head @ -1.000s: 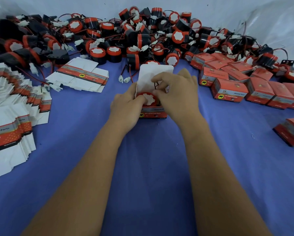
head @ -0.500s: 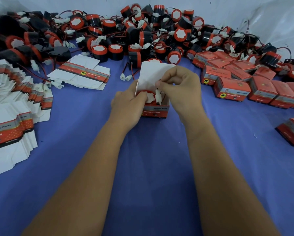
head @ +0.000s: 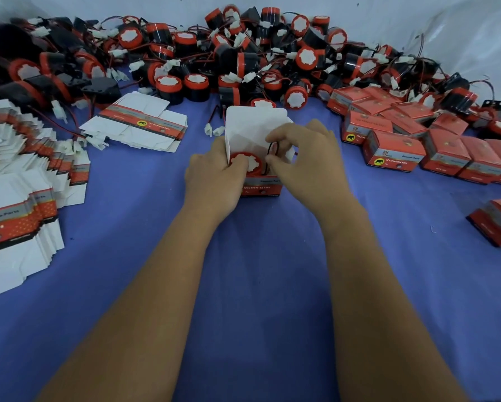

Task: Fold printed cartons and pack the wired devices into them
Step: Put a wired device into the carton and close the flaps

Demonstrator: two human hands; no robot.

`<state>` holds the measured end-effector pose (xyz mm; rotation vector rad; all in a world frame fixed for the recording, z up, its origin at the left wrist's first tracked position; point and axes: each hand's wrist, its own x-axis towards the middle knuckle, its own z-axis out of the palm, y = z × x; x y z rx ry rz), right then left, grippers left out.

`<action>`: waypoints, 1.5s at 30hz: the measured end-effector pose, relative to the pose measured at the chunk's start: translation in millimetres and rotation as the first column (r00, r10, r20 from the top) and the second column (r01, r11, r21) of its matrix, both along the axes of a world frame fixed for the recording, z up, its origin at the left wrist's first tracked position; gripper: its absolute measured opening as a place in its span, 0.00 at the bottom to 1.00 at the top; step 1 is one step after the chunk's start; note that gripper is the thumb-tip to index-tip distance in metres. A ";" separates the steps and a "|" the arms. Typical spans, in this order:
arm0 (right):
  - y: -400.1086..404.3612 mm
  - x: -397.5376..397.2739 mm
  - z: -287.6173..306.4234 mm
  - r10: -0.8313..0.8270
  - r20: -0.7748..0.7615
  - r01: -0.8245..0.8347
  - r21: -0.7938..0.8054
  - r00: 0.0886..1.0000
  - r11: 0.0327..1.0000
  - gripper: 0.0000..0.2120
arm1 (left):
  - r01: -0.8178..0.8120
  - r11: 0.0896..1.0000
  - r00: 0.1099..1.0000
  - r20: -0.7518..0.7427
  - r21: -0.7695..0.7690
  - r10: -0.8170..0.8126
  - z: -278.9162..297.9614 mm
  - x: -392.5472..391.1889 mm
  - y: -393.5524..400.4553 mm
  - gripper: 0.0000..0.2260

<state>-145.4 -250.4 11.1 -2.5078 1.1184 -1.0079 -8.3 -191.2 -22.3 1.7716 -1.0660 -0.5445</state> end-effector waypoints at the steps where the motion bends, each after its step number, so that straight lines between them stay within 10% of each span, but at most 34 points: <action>1: 0.9 0.9 -0.5 0.018 -0.013 -0.018 -0.015 1.000 1.000 0.08 | -0.008 1.000 1.000 -0.011 -0.009 0.008 -0.2 0.7 0.3 0.15; 5: 4.7 5.6 -2.4 0.091 0.015 -0.091 -0.014 0.996 0.996 0.12 | -0.021 0.997 0.997 -0.080 -0.074 0.015 -2.4 2.9 0.1 0.13; 12: 10.5 8.6 -6.5 -0.024 0.551 -0.194 0.334 0.834 0.922 0.13 | -0.053 0.986 0.960 -0.281 -0.159 0.006 4.5 2.2 2.1 0.15; 45: 6.9 31.9 -25.6 -0.154 0.531 -0.253 0.614 0.833 0.748 0.11 | 0.076 0.983 0.980 -0.171 -0.165 -0.104 -1.6 12.5 -5.4 0.21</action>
